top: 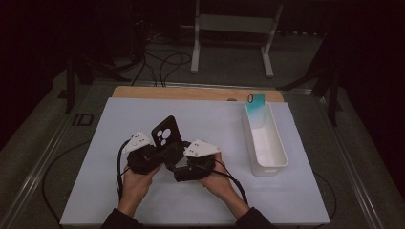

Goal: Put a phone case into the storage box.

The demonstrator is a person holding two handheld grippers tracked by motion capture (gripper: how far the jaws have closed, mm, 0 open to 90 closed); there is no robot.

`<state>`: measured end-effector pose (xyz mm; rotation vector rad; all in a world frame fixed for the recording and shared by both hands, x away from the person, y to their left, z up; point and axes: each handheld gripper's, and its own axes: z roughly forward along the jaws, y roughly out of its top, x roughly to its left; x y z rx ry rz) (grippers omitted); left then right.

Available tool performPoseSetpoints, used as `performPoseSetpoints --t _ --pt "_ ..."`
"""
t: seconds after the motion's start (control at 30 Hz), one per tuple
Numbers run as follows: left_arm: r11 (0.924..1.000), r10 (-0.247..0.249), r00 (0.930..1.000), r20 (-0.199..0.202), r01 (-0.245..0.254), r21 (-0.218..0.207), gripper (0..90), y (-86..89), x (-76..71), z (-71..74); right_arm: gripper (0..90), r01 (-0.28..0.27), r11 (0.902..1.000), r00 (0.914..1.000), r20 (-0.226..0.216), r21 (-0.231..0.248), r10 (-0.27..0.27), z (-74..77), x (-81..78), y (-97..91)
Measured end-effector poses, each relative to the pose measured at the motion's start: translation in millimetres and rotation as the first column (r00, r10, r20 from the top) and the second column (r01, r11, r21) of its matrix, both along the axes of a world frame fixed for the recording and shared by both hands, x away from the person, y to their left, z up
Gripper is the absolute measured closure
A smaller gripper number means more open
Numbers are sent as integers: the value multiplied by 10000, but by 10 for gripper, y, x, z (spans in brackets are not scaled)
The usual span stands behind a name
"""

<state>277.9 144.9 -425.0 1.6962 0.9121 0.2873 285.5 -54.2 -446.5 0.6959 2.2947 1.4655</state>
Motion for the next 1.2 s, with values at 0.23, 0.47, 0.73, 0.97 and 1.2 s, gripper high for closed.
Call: performPoseSetpoints --t 0.23,0.47,0.73,0.97,1.2 --pt "9999 114 9999 78 -114 100 870 23 0 4 134 175 9998 9998 -8 -83 -175 21 36 -174" --pt "9995 210 9996 176 -214 226 869 11 3 -2 100 535 9984 9985 -133 -175 -537 78 73 -327" --pt "9991 229 9995 214 -236 343 869 -3 11 -6 90 809 9964 9967 -84 255 -808 195 103 -469" --pt "9990 262 9994 245 -270 370 868 6 14 1 90 965 9943 9953 26 461 -968 322 141 -533" --pt "9987 284 9992 277 -296 420 868 -2 16 2 90 980 9938 9951 46 520 -983 410 173 -553"
